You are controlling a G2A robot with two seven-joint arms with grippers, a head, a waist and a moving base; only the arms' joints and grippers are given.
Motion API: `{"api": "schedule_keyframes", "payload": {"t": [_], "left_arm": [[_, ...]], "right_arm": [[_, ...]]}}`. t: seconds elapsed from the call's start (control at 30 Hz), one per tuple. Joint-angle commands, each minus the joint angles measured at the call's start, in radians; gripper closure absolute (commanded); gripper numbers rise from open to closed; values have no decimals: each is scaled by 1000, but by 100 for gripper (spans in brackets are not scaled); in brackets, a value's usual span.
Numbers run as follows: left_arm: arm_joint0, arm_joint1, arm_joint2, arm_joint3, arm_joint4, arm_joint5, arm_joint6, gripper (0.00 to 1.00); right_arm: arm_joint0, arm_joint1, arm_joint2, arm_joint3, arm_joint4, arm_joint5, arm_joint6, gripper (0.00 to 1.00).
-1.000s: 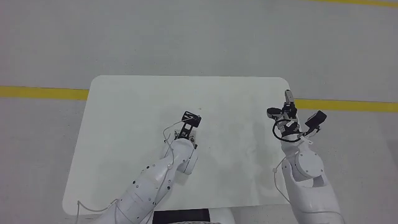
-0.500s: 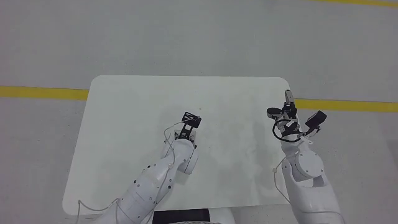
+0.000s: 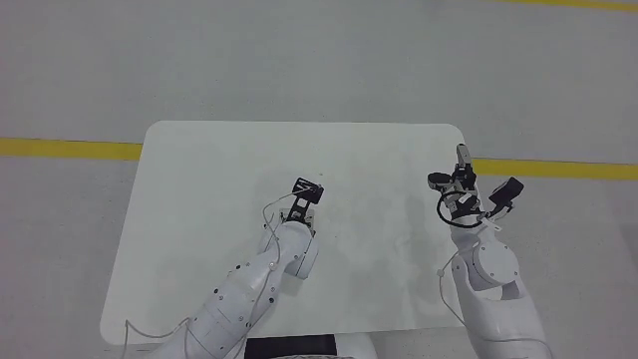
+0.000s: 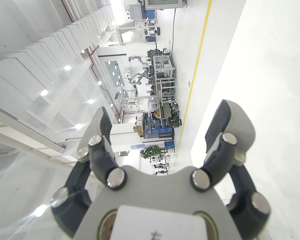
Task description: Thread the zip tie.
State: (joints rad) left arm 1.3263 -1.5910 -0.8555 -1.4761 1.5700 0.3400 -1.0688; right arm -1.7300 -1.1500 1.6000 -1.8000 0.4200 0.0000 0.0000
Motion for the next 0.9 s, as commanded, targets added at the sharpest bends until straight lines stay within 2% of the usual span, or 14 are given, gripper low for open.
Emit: {"api": "schedule_keyframes", "payload": {"t": [0.0,0.17,0.27,0.3,0.37,0.43,0.87], "left_arm": [[6,7,3,-21,0,0,0,100],[21,29,13,-70,0,0,-10,100],[24,34,13,-69,0,0,-19,98],[24,34,13,-67,0,0,-21,82],[23,32,13,-60,0,0,-20,71],[21,29,13,-51,0,0,-18,67],[7,14,6,-13,0,0,-18,80]], "right_arm": [[0,0,0,0,0,0,0,0],[0,0,0,0,0,0,0,0],[0,0,0,0,0,0,0,0],[0,0,0,0,0,0,0,0],[0,0,0,0,0,0,0,0],[0,0,0,0,0,0,0,0],[0,0,0,0,0,0,0,0]]}}
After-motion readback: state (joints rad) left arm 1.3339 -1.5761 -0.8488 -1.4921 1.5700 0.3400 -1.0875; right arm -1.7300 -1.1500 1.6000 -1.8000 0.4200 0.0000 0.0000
